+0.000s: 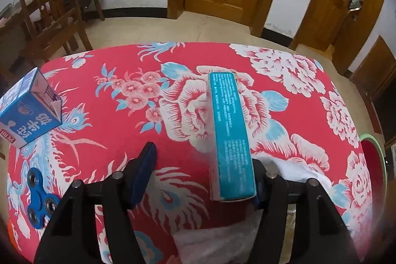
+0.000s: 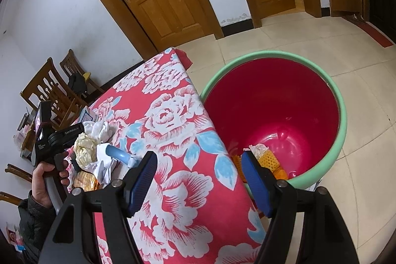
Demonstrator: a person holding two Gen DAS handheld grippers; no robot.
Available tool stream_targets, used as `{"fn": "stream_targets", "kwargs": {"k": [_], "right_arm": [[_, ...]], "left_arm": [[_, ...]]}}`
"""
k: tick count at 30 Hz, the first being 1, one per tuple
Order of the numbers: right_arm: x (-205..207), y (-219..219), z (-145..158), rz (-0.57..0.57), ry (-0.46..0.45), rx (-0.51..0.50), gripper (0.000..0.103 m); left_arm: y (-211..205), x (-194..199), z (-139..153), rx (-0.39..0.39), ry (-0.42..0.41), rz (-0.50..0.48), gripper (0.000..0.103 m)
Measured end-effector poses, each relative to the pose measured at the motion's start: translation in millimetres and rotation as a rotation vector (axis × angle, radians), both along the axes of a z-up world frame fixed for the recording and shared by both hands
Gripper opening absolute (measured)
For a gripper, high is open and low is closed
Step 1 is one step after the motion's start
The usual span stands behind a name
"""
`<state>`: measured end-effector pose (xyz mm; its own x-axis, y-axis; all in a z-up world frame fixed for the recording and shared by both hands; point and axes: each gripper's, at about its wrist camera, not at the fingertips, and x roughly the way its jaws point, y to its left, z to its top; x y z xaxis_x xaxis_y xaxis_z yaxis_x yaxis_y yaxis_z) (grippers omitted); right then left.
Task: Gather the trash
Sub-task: 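Grasp the white medicine box with the left gripper and lift it, then grasp the blue plastic toy with the right gripper while the left holds the box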
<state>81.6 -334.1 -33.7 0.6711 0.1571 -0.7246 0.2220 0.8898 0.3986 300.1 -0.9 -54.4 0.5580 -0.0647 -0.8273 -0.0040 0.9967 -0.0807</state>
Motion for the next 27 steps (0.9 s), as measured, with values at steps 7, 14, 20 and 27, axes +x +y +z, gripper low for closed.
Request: {"fn": "stream_targets", "kwargs": {"k": [7,14,20,27], "right_arm": [[3,9,0,0.025,0.001,-0.008,0.073],[10,27,2,0.083,-0.001,-0.034,0.073],[16,44,-1,0.132,0.004,-0.036,0.073],[27,67,-5,0.221,0.014,-0.091,0.073]], "left_arm": [[-1,-4,2,-0.015,0.004,-0.011,0.021],[2,-30,21,-0.044,-0.074,-0.043,0.019],[12,-64,39,-0.089,-0.121,-0.036,0.019],[20,-107,48,-0.124,-0.133,-0.019,0.019]]}}
